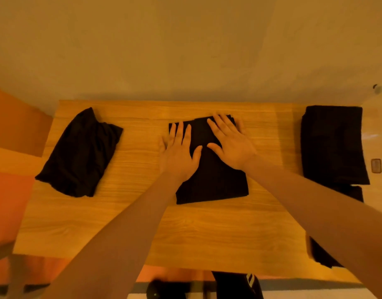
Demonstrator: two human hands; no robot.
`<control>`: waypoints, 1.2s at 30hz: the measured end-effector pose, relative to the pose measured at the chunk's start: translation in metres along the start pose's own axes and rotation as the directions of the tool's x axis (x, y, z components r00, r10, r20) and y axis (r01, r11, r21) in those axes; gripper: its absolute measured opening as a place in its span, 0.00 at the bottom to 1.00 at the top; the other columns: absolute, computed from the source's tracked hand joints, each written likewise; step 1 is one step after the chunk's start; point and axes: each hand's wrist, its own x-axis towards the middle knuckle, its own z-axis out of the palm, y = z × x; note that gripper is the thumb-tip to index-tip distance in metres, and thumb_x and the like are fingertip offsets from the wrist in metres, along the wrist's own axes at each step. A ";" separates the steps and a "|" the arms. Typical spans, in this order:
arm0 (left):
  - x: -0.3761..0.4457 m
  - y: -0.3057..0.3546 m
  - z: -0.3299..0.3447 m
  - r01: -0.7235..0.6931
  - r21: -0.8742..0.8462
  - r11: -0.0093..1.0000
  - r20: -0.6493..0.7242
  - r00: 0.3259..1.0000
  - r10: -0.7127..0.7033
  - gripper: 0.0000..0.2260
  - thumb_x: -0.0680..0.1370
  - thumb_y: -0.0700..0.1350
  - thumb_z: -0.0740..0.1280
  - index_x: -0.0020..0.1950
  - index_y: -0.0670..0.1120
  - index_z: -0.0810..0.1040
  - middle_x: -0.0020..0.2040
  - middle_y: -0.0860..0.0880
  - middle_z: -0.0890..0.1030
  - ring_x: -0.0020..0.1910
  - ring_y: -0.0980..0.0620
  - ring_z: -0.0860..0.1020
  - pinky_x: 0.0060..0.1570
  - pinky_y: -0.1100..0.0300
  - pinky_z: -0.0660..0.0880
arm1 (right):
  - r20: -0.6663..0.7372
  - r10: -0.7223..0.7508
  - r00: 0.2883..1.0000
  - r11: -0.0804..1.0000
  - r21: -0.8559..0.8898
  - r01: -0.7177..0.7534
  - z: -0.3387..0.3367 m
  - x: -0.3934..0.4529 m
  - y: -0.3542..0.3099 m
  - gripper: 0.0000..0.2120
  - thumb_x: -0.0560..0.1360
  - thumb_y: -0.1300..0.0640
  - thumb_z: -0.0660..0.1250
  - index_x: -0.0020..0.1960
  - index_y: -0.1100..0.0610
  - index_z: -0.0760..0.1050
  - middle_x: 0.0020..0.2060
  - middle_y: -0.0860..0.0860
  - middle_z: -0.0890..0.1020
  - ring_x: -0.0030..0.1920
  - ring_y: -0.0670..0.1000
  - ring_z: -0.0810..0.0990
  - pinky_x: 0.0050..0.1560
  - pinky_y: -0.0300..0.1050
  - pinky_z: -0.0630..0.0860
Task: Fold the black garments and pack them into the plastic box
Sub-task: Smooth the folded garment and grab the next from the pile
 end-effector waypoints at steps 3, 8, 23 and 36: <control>-0.014 -0.001 -0.001 -0.009 -0.047 0.999 -0.076 0.997 0.005 0.30 0.79 0.60 0.44 0.76 0.47 0.45 0.77 0.45 0.43 0.75 0.47 0.39 0.72 0.44 0.37 | -0.055 0.169 0.984 0.978 0.129 -0.161 0.000 -0.032 -0.007 0.33 0.77 0.38 0.41 0.76 0.54 0.40 0.76 0.51 0.42 0.75 0.50 0.39 0.72 0.52 0.37; -0.100 -0.006 0.036 -0.326 0.130 0.936 -0.164 0.924 0.345 0.28 0.78 0.59 0.48 0.74 0.45 0.57 0.75 0.46 0.60 0.74 0.48 0.52 0.73 0.47 0.49 | -0.121 0.031 0.992 0.997 0.071 -0.023 0.036 -0.122 -0.040 0.32 0.79 0.38 0.37 0.73 0.57 0.56 0.73 0.53 0.61 0.74 0.50 0.53 0.73 0.51 0.50; -0.127 -0.057 0.022 -0.420 -0.147 0.895 -0.358 0.866 0.348 0.18 0.79 0.51 0.55 0.54 0.42 0.80 0.56 0.46 0.81 0.60 0.52 0.75 0.63 0.63 0.66 | -0.303 -0.030 0.952 0.964 0.242 0.108 0.023 -0.141 -0.027 0.17 0.76 0.52 0.56 0.53 0.59 0.80 0.52 0.53 0.83 0.60 0.52 0.77 0.68 0.50 0.61; -0.086 0.001 -0.017 0.073 -0.843 0.534 -0.166 0.907 -0.387 0.09 0.81 0.47 0.54 0.49 0.45 0.71 0.36 0.56 0.71 0.33 0.63 0.71 0.32 0.70 0.67 | -0.048 0.425 0.904 0.295 0.951 -0.089 -0.020 -0.093 -0.034 0.05 0.77 0.58 0.63 0.45 0.48 0.73 0.42 0.43 0.77 0.41 0.34 0.75 0.41 0.26 0.70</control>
